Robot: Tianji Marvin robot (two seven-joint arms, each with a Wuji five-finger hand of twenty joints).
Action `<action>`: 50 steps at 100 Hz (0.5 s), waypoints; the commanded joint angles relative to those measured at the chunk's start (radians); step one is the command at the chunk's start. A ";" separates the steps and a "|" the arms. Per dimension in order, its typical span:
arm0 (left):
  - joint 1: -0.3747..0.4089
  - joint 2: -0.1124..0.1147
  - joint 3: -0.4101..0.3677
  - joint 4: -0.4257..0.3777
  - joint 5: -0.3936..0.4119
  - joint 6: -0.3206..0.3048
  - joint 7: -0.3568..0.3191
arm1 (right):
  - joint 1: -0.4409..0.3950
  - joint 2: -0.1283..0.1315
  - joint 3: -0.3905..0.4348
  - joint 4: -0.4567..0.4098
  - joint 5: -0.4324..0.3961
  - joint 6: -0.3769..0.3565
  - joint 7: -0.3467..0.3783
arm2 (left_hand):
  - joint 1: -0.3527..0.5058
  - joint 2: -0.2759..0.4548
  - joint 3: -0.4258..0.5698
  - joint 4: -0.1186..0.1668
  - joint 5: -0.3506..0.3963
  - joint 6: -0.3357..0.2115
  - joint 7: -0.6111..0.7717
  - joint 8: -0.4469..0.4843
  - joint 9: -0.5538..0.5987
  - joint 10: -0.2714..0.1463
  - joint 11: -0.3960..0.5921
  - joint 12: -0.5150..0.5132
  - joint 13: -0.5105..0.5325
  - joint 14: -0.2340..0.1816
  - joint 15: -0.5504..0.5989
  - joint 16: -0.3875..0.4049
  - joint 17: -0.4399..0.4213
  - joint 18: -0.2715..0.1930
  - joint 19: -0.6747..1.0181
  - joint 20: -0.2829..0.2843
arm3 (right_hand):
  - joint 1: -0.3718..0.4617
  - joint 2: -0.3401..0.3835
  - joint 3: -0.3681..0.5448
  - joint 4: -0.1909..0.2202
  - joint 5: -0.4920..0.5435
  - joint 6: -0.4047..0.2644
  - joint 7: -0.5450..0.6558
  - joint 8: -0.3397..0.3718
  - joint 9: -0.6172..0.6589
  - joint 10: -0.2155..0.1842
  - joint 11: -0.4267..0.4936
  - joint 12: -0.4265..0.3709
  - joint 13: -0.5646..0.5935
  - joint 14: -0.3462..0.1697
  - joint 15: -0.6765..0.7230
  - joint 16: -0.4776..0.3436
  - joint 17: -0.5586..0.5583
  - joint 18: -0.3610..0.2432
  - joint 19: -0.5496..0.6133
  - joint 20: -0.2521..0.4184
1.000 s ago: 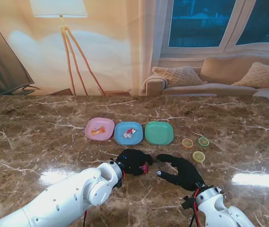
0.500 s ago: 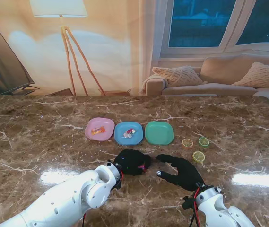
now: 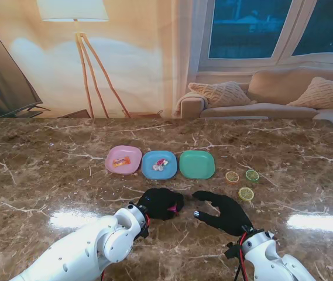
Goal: Portion candies into small dishes
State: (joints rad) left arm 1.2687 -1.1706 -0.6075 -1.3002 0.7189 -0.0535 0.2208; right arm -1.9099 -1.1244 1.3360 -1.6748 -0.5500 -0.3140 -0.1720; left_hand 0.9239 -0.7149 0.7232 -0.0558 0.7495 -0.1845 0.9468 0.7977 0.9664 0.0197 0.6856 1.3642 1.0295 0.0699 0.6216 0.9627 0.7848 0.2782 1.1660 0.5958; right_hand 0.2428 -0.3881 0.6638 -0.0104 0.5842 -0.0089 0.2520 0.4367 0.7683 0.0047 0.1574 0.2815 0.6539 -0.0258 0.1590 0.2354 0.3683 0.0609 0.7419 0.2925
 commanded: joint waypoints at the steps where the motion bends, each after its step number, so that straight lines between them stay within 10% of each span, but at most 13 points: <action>1: 0.025 0.014 -0.002 0.010 0.000 0.003 -0.009 | -0.006 -0.002 -0.001 0.006 0.005 0.004 0.011 | 0.042 -0.024 0.126 0.073 0.018 -0.023 0.036 0.035 0.067 -0.094 0.041 0.015 0.053 0.062 -0.026 -0.041 0.019 -0.015 0.019 0.019 | 0.018 0.011 -0.024 -0.003 0.011 -0.023 0.009 -0.009 0.013 -0.005 0.009 0.016 0.031 0.038 0.009 0.023 0.004 -0.012 0.023 0.010; 50: 0.114 0.036 -0.197 -0.170 0.024 0.085 -0.051 | -0.004 -0.001 -0.003 0.005 0.006 0.008 0.015 | 0.041 -0.029 0.153 0.085 0.020 -0.019 0.029 0.051 0.072 -0.097 0.042 0.047 0.061 0.060 -0.028 -0.027 0.036 -0.017 0.027 0.027 | 0.018 0.012 -0.025 -0.003 0.011 -0.023 0.010 -0.010 0.012 -0.004 0.009 0.017 0.031 0.037 0.009 0.024 0.004 -0.014 0.024 0.007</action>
State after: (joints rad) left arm 1.3874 -1.1452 -0.7890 -1.4479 0.7303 0.0208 0.1716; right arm -1.9078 -1.1244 1.3339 -1.6748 -0.5499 -0.3124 -0.1711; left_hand 0.9148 -0.7441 0.7556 -0.0449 0.7532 -0.1850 0.9541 0.8121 0.9764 0.0197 0.6856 1.3839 1.0669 0.1152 0.6060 0.9352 0.8068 0.2754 1.1660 0.6040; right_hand 0.2429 -0.3881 0.6637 -0.0104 0.5842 -0.0089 0.2520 0.4365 0.7683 0.0047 0.1575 0.2820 0.6539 -0.0258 0.1591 0.2357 0.3687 0.0609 0.7420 0.2924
